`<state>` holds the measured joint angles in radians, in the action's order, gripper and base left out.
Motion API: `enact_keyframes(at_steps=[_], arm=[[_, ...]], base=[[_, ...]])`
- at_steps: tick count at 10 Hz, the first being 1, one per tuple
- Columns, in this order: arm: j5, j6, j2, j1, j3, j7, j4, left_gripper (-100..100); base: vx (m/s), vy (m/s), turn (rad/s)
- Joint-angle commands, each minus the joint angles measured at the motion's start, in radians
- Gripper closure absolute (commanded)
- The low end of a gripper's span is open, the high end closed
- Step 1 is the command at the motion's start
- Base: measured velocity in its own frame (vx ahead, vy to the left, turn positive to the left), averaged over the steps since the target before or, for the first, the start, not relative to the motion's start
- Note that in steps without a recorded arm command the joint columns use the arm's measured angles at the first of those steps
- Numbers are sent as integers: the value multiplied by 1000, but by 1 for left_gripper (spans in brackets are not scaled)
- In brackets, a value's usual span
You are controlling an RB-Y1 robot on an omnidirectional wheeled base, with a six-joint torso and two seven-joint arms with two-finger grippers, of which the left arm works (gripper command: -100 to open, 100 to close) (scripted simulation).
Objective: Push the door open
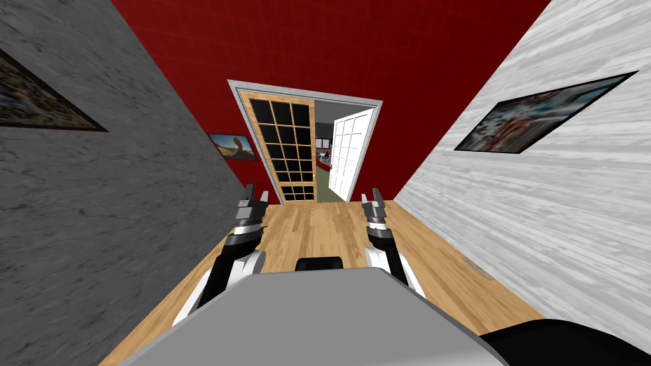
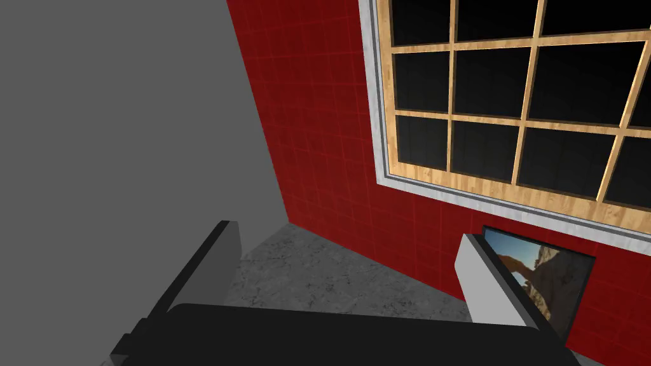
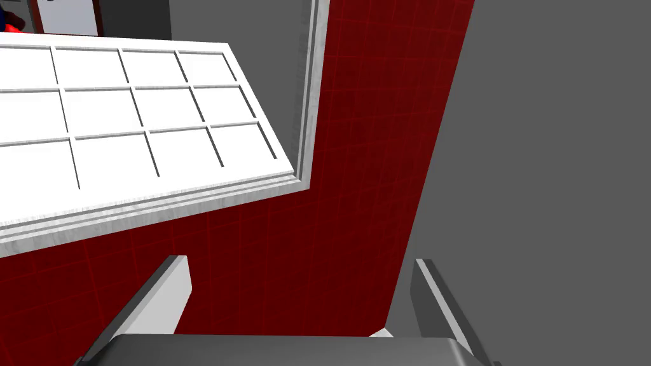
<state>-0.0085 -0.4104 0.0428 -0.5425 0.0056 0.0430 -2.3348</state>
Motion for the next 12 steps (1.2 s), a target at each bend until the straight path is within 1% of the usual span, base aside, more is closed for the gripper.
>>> enact_keyframes(at_steps=[1,4,7,11,12], arm=[[16,-11,8,11,1,-24,33,-100],[44,-29,18,30,2,-64,87,-100],[82,-54,29,56,4,-121,164,-100],[114,-75,37,78,5,-168,227,-100],[130,-86,40,89,6,-191,259,-100]], base=[[143,-36,-99],[77,13,-74],[109,21,-91],[85,6,-63],[85,3,-111]])
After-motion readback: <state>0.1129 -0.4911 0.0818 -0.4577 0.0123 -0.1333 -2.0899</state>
